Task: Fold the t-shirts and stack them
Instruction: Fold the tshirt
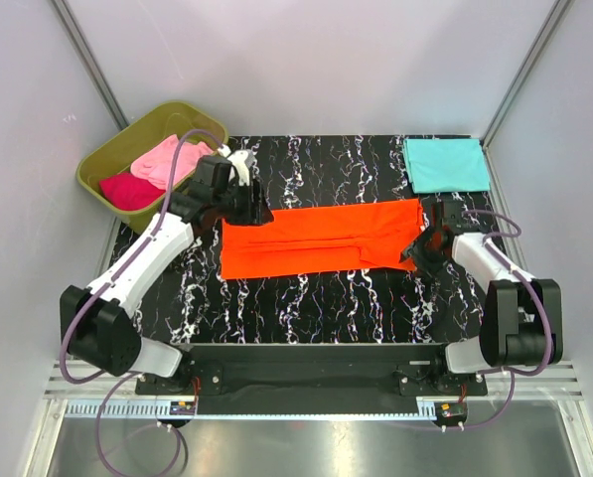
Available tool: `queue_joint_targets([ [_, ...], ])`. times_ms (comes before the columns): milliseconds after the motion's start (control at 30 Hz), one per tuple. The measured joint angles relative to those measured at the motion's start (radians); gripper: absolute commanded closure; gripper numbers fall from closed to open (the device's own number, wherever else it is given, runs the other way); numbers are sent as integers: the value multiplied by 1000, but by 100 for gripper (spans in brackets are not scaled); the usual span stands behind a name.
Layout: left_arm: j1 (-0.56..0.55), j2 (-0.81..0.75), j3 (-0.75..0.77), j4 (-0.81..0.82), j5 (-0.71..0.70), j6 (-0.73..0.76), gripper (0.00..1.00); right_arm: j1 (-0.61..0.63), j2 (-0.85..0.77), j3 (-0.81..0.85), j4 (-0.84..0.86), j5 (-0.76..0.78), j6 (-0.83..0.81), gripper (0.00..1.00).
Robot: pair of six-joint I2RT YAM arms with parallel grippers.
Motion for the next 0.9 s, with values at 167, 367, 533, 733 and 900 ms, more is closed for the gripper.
queue_joint_targets([
  [167, 0, 30, -72, 8, 92, 41, 43, -2, -24, -89, 73, 6, -3, 43],
  [367, 0, 45, -82, 11, 126, 56, 43, -4, -29, -156, 167, 45, 19, 43],
  [533, 0, 45, -82, 13, 130, 56, 43, -5, -37, -180, 234, 66, 31, 45],
  [733, 1, 45, -82, 14, 130, 56, 44, -5, -19, -183, 287, 80, 36, 62],
  [900, 1, 45, -82, 14, 128, 56, 44, -5, -18, -188, 292, 89, 42, 87],
])
